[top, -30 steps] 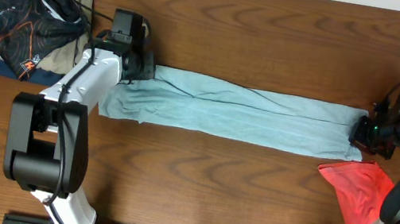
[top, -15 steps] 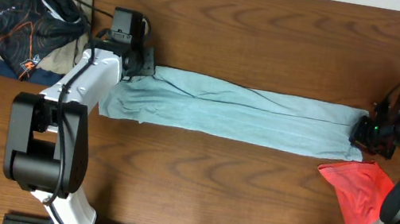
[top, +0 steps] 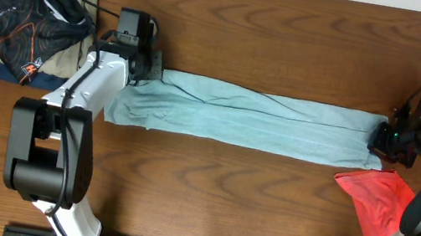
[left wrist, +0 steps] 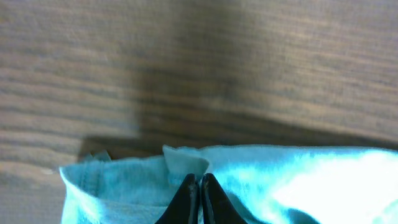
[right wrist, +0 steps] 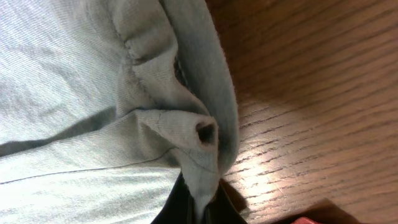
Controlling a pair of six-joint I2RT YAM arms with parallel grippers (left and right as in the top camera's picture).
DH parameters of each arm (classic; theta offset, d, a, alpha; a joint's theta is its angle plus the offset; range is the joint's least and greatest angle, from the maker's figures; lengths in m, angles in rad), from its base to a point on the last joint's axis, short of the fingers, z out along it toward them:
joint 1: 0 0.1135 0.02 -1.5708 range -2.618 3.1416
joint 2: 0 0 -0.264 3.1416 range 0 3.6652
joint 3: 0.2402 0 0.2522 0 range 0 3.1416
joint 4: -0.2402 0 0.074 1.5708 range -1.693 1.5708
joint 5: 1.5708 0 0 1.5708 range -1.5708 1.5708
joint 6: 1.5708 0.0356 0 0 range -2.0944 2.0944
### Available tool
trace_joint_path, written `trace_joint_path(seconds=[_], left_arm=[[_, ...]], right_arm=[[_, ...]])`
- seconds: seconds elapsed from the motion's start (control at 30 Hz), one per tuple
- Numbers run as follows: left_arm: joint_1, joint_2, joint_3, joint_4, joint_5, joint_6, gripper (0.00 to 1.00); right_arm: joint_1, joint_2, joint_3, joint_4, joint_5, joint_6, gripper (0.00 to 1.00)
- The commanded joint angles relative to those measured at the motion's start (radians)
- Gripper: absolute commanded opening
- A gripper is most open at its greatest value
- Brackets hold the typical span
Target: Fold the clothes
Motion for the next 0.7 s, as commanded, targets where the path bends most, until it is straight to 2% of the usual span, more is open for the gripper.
trace_joint_path(seconds=[0.0, 0.13, 0.17, 0.23, 0.57, 0.67], left_arm=[[0.000, 0.008, 0.016, 0.013, -0.039, 0.020, 0.06], [0.000, 0.008, 0.016, 0.002, -0.039, 0.020, 0.06], [-0.001, 0.008, 0.016, -0.003, -0.039, 0.020, 0.10], [-0.001, 0.008, 0.016, -0.017, -0.036, 0.020, 0.25], [-0.002, 0.012, 0.016, -0.055, -0.029, 0.021, 0.25], [-0.002, 0.025, 0.016, -0.055, -0.029, 0.029, 0.19]], right_arm=[[-0.001, 0.014, -0.009, 0.005, 0.053, 0.003, 0.01], [-0.001, 0.014, -0.009, 0.002, 0.053, 0.003, 0.01], [-0.001, 0.014, -0.009, 0.002, 0.053, 0.003, 0.01], [-0.001, 0.014, -0.009, 0.003, 0.053, 0.003, 0.01], [-0.001, 0.014, -0.009, 0.002, 0.053, 0.003, 0.01], [-0.001, 0.014, -0.009, 0.002, 0.053, 0.003, 0.01]])
